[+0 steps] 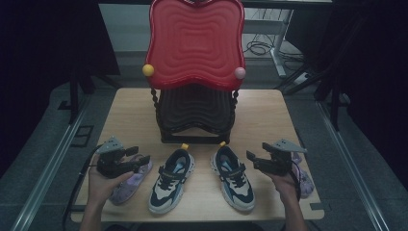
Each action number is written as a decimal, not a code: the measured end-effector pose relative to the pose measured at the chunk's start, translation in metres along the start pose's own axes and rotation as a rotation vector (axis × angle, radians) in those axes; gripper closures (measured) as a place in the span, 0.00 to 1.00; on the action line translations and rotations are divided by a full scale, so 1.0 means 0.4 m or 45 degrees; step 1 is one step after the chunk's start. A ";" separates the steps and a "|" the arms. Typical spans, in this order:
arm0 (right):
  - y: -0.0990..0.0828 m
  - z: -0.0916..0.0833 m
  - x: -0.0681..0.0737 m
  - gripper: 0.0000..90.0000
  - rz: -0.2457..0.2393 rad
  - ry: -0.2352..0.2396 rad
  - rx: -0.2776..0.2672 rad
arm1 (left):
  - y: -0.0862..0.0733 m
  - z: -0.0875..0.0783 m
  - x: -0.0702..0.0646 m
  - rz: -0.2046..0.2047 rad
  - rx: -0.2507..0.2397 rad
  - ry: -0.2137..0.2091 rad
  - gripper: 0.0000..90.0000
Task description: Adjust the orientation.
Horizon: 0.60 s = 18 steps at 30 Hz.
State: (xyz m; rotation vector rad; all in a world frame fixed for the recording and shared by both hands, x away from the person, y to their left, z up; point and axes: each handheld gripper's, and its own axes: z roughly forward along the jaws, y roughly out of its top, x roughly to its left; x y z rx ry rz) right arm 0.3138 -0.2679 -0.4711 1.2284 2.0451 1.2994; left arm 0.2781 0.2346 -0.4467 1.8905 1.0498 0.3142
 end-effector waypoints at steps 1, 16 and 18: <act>0.000 0.000 0.000 0.26 0.000 0.000 0.000 | 0.000 0.002 -0.002 -0.002 0.000 0.005 0.39; -0.005 -0.009 -0.013 0.34 0.015 0.033 -0.027 | 0.000 0.003 -0.034 -0.010 -0.017 0.007 0.46; -0.003 -0.012 -0.003 0.36 -0.005 0.035 -0.029 | 0.001 -0.002 -0.045 0.004 -0.021 -0.011 0.47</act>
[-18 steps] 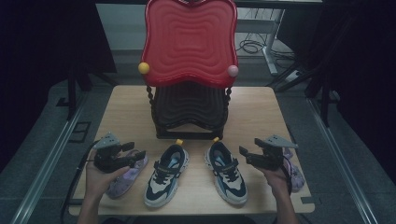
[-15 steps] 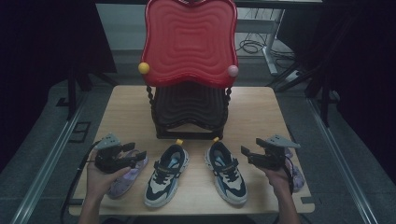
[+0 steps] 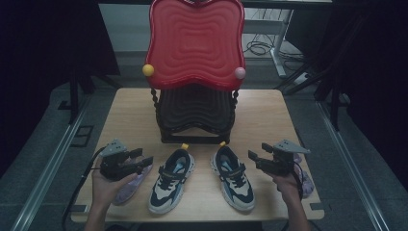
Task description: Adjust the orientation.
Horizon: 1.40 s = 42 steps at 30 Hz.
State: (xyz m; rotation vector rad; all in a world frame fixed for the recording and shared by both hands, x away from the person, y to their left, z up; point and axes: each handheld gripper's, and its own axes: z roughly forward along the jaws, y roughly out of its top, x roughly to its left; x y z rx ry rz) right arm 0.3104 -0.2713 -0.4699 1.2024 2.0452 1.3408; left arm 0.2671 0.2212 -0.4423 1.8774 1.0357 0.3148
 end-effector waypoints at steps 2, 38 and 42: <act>0.003 -0.009 0.023 0.39 -0.033 0.018 -0.008 | 0.002 0.001 -0.008 0.010 0.016 -0.012 0.48; -0.005 -0.003 0.008 0.41 0.013 0.022 0.020 | -0.142 -0.036 -0.018 -0.019 0.289 0.125 1.00; -0.005 -0.005 0.011 0.41 0.013 0.034 0.008 | -0.173 -0.038 -0.021 -0.033 0.326 0.128 1.00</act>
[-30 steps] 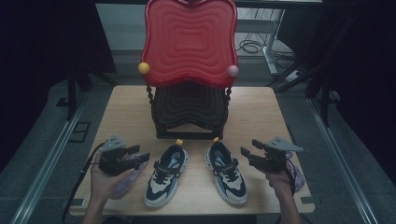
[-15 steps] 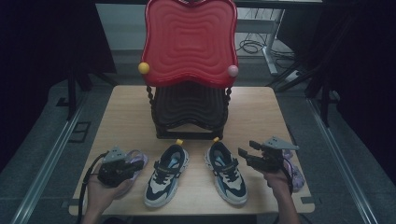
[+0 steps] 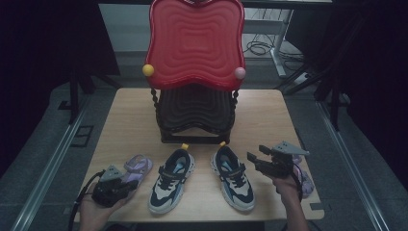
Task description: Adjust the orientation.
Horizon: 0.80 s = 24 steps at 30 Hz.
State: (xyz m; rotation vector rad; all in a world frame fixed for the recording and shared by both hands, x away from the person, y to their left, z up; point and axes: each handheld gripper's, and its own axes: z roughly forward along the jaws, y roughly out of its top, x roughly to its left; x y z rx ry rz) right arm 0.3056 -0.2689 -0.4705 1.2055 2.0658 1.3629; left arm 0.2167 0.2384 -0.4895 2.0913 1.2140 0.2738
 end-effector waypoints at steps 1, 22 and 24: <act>0.000 0.000 0.000 0.41 0.000 0.000 0.000 | 0.000 0.000 0.000 0.000 0.000 0.000 1.00; -0.011 0.012 0.011 0.39 -0.024 -0.001 0.042 | -0.071 0.001 0.025 -0.090 0.048 0.057 1.00; -0.012 0.014 0.012 0.39 -0.025 0.001 0.047 | -0.073 -0.001 0.026 -0.092 0.047 0.065 1.00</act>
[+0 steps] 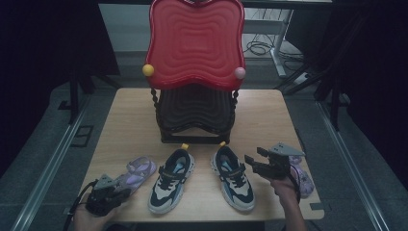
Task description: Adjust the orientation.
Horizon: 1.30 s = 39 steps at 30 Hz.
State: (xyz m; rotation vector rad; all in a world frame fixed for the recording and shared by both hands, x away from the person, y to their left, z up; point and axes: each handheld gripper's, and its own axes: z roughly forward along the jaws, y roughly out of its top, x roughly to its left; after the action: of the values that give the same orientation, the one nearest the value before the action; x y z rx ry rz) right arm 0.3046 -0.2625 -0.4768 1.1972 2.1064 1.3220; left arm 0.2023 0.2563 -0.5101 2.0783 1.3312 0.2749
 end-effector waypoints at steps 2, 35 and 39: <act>-0.001 0.001 0.001 0.39 -0.002 0.000 0.005 | -0.005 -0.004 -0.001 -0.004 -0.004 0.025 1.00; -0.008 0.004 0.005 0.39 -0.009 -0.004 0.018 | 0.005 -0.029 0.070 -0.039 -0.027 0.174 1.00; -0.009 0.004 0.003 0.39 -0.005 -0.007 0.019 | 0.010 -0.031 0.091 -0.055 -0.022 0.182 1.00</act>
State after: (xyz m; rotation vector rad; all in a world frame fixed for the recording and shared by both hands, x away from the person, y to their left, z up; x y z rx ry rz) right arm 0.3035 -0.2613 -0.4806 1.2011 2.1170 1.3020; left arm 0.2160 0.2919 -0.5040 2.0447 1.4502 0.4216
